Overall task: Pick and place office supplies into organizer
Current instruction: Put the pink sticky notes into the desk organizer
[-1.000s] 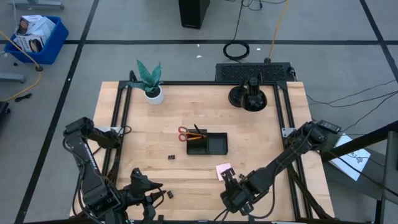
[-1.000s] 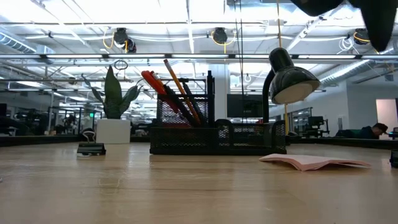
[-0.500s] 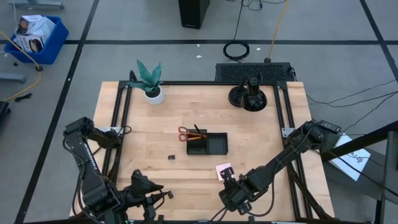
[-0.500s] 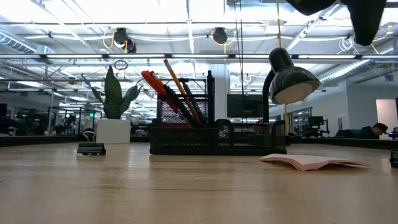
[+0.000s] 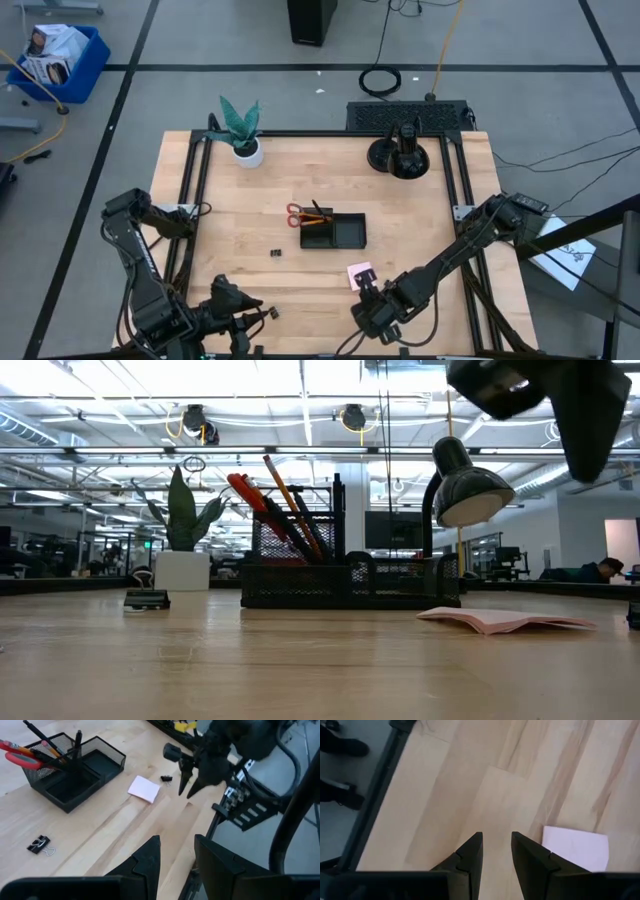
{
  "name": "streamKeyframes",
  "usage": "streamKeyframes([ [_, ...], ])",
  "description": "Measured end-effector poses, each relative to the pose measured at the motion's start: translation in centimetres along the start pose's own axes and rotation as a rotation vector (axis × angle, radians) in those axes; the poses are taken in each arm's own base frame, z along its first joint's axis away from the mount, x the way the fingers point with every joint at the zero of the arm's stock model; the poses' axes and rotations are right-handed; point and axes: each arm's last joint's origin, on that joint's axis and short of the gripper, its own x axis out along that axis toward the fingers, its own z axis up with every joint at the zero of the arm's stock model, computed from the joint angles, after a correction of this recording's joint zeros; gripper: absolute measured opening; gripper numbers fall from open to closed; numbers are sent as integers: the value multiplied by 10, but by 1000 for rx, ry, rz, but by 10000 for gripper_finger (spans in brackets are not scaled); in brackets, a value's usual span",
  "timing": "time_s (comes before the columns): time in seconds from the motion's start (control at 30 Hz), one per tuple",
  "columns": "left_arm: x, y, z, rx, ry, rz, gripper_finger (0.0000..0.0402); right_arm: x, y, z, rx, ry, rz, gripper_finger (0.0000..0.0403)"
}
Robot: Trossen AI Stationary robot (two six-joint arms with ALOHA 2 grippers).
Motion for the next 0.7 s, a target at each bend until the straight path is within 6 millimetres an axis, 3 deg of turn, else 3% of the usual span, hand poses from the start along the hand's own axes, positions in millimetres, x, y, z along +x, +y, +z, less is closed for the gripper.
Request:
streamKeyframes([
  [0.2, 0, 0, -1, 65, 30, -2, 124, 11, -6, -11, 2, 22, -92, 93],
  [0.7, 0, 0, -1, 95, 38, -4, 124, 30, -20, -33, 27, 110, -123, 93],
])
